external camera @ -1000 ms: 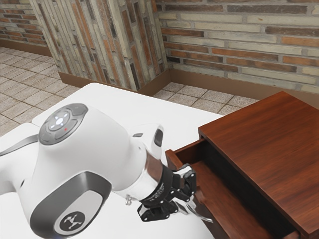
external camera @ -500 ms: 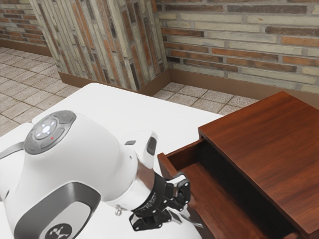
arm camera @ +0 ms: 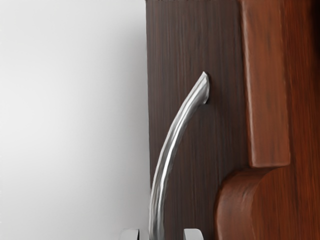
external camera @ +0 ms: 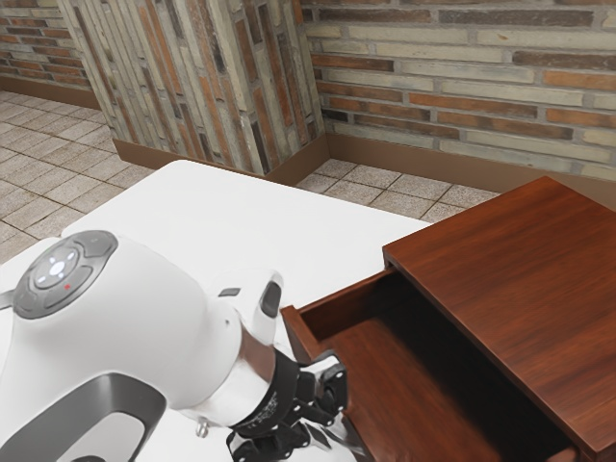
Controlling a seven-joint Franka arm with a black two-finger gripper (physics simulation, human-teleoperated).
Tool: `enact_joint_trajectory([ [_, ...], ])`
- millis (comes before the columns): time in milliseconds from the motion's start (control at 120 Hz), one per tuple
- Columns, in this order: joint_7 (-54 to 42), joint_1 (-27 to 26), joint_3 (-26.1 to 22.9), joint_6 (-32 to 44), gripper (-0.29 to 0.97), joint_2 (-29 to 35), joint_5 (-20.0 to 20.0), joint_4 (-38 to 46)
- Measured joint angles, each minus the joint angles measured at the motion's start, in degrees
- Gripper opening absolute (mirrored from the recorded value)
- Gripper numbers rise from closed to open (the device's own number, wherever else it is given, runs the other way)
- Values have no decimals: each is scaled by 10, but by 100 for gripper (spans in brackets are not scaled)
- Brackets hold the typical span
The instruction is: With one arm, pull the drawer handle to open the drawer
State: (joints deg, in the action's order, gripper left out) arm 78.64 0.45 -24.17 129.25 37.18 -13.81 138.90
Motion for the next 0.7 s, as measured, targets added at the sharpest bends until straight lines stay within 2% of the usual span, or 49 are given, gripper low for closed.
enact_joint_trajectory([
  [142, -2, -2, 13, -11, 1, 18, 0, 6],
  [267, -7, -4, 58, -28, 3, 39, -1, 6],
  [367, -15, -5, 139, -52, 11, 67, 0, 3],
  [500, -36, -2, 261, -91, 35, 90, 19, -21],
  [700, -73, -1, 373, -172, 55, 91, 48, -101],
])
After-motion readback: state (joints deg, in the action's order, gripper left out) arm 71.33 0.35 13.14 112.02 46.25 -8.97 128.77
